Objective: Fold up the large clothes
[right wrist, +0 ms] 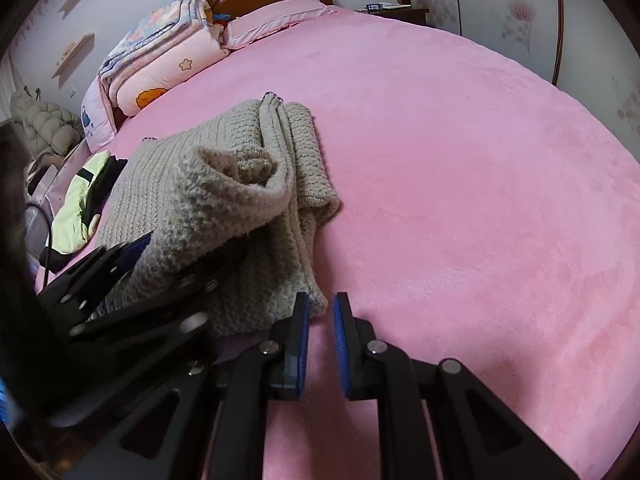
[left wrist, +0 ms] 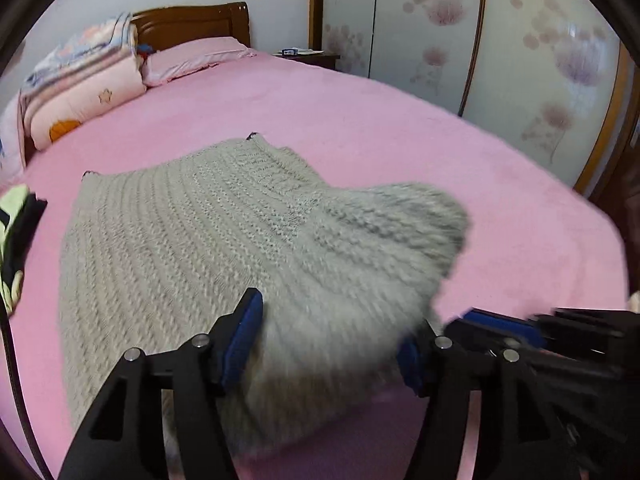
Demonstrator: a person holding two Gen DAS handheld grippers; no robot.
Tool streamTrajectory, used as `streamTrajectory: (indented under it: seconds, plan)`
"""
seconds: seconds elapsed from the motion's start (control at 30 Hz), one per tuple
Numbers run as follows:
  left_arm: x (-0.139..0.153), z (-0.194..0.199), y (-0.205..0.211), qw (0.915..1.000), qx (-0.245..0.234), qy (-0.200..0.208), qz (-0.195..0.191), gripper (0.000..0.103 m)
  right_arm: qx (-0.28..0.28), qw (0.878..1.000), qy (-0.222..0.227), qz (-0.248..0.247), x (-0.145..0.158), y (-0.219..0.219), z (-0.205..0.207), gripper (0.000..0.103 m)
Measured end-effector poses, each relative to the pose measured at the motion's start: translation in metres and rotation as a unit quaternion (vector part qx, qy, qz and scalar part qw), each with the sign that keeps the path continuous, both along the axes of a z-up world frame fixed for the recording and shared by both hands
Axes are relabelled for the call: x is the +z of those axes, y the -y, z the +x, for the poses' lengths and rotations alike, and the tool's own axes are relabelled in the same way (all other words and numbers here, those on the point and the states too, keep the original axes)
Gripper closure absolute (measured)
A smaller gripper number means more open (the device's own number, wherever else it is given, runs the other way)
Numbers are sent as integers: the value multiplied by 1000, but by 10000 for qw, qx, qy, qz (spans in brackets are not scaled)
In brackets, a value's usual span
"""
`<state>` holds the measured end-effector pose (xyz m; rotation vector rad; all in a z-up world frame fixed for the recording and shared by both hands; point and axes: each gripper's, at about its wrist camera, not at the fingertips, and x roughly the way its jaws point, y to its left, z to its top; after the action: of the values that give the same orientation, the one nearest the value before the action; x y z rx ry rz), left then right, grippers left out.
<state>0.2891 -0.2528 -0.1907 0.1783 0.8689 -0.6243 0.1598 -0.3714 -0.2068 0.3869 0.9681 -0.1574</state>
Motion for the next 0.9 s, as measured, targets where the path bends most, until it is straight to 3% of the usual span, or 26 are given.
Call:
streamTrajectory:
  seconds: [0.13,0.2,0.27,0.37,0.5,0.67,0.7,0.73,0.77,0.9]
  plan:
    - [30,-12,-38,9978,54,-262,-607,25,-27,9997,132,196,15,13,-9,87]
    - [48,-12,-66,9947,277,-249,-961,21,-40,9992,222,328,25,16,-11,73]
    - [57,-20,-87,9921,559,-220,-1102,16,-40,9979,359,533,32,17,-13,65]
    - [56,-9,-121,9871,1193,-208,-1051,15,49,9926,564,1071,40,22,-9,53]
    - [26,22,-146,9781,1889,-558,-678,15,188,9892,558,1343,41,21,11,52]
    - [-19,35,-168,9628,2122,-1419,-886,15,403,9918,-16,1209,15,7,55,52]
    - [-25,36,-168,9603,2126,-1540,-944,15,468,9919,-166,1169,8,4,62,55]
    - [-31,39,-169,9581,2143,-1622,-989,15,501,9929,-202,1064,5,2,63,65]
    - [-34,38,-169,9571,2133,-1667,-1035,15,562,9933,-261,972,3,0,64,87]
    - [-39,38,-170,9565,1964,-1770,-1232,25,581,9960,-118,674,10,0,44,90]
